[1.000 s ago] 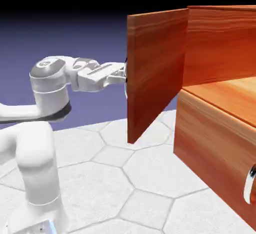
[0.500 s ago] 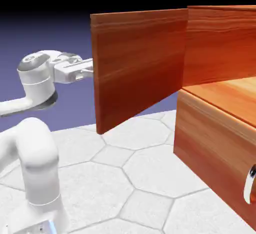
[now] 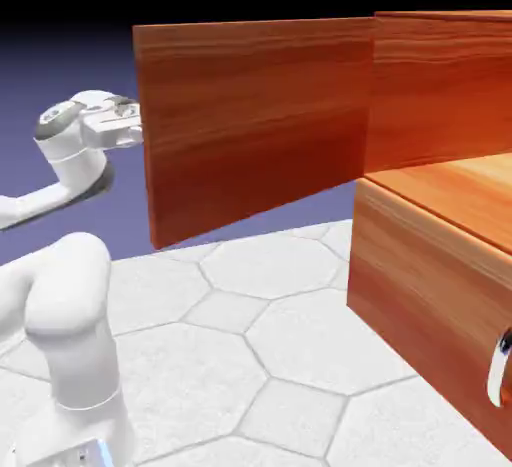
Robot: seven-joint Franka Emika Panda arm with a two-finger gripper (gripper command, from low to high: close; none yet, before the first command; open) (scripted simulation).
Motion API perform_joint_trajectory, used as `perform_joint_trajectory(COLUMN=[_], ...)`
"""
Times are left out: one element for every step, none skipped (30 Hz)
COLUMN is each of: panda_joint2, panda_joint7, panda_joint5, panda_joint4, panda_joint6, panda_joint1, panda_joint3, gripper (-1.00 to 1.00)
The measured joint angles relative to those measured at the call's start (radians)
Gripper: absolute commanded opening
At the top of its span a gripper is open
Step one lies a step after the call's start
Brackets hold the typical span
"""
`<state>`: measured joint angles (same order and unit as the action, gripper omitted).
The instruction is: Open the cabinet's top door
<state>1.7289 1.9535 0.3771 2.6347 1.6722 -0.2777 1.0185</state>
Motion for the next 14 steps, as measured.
perform_joint_trajectory(panda_joint2=[-0.006, -0.011, -0.017, -0.022, -0.026, -0.031, -0.035, -0.039, -0.043, -0.047, -0.051, -0.055, -0.059, -0.062], panda_joint7=[-0.001, -0.003, -0.004, -0.006, -0.008, -0.011, -0.013, -0.016, -0.019, -0.022, -0.025, -0.029, -0.033, -0.037], panda_joint5=[-0.011, -0.021, -0.029, -0.037, -0.044, -0.051, -0.056, -0.061, -0.066, -0.07, -0.073, -0.076, -0.078, -0.08], panda_joint4=[-0.036, -0.072, -0.109, -0.145, -0.181, -0.217, -0.254, -0.29, -0.326, -0.362, -0.398, -0.435, -0.471, -0.505], panda_joint6=[-0.034, -0.067, -0.099, -0.13, -0.161, -0.191, -0.221, -0.251, -0.28, -0.308, -0.336, -0.364, -0.391, -0.417], panda_joint1=[-0.022, -0.045, -0.068, -0.092, -0.116, -0.141, -0.165, -0.19, -0.215, -0.24, -0.265, -0.29, -0.316, -0.339], panda_joint3=[0.015, 0.028, 0.04, 0.052, 0.062, 0.071, 0.079, 0.087, 0.094, 0.101, 0.107, 0.112, 0.117, 0.122], gripper=[-1.0, -1.0, -1.0, -1.0, -1.0, -1.0, -1.0, -1.0, -1.0, -1.0, -1.0, -1.0, -1.0, 1.0])
